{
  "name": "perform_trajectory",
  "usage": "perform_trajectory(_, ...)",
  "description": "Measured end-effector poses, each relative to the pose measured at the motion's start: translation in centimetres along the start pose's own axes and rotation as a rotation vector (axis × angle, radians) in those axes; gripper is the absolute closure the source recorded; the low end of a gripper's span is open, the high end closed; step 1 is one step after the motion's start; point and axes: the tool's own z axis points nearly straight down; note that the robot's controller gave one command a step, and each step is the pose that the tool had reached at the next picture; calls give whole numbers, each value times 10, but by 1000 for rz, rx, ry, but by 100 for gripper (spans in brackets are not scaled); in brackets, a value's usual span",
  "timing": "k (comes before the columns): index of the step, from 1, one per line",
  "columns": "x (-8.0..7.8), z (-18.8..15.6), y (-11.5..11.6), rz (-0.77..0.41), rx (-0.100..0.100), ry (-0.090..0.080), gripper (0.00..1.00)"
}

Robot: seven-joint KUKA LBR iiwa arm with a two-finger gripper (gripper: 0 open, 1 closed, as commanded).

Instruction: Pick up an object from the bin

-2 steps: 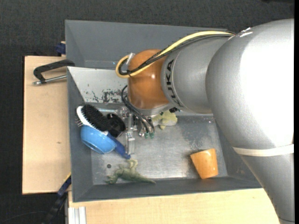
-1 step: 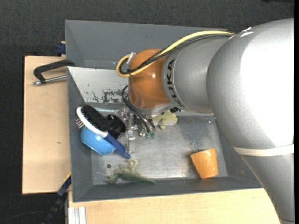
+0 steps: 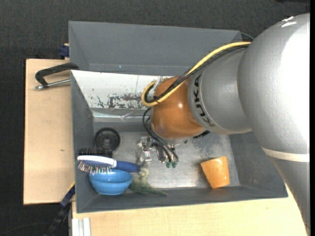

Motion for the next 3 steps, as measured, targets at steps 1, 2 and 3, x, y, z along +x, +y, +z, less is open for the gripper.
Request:
perform_trajectory(1, 1, 1, 1, -5, 0, 6, 0)
perform_trajectory(2, 11, -87, 46, -91, -2, 18, 0)
perform_trajectory(3, 15, -82, 100, -189, -5, 20, 0)
